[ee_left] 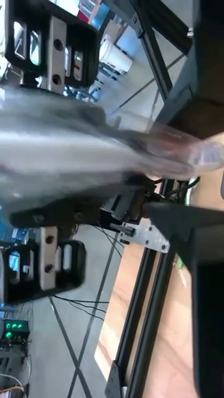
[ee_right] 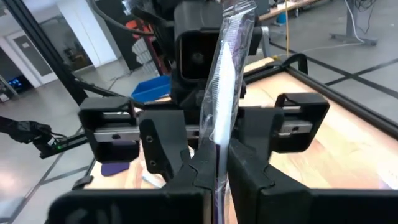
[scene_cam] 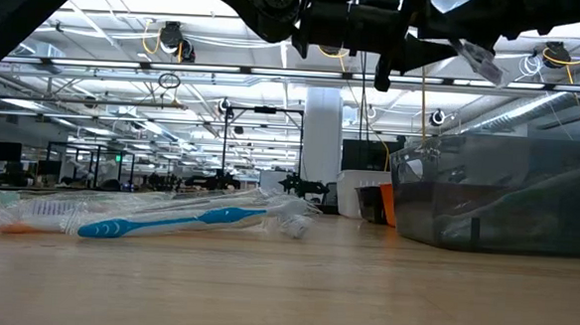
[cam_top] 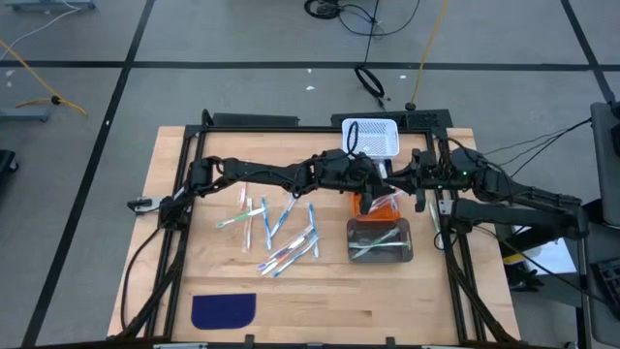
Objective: Pick & Place Toothbrushes
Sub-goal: Put the purple toothbrush into the orange bin
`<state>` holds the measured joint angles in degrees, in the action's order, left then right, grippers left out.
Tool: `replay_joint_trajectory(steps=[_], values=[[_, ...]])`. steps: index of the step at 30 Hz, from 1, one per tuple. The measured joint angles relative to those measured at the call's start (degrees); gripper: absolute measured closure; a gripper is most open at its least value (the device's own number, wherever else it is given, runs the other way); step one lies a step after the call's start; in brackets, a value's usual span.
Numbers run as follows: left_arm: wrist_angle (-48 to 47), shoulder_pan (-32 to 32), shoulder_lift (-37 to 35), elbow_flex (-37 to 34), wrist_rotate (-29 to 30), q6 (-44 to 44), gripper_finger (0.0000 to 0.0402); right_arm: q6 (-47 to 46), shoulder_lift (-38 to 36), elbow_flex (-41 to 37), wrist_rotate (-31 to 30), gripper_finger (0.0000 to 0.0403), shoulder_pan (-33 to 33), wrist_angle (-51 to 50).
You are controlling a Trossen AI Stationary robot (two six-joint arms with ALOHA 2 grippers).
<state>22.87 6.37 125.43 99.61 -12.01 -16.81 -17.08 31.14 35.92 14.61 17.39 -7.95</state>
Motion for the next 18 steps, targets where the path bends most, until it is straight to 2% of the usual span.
replay_joint_trajectory(steps=[5,18], values=[[-0.48,0.00,0.00,0.00,-1.96,1.59,0.0381,-0.15,1.18,0.00,0.14,0.0376,-0.01,0.05],[-5.39,0.04,-0.02,0.12,-4.93,2.58,0.0396,1.31,1.00,-0.17,0.46,0.0364,-0.02,0.59]])
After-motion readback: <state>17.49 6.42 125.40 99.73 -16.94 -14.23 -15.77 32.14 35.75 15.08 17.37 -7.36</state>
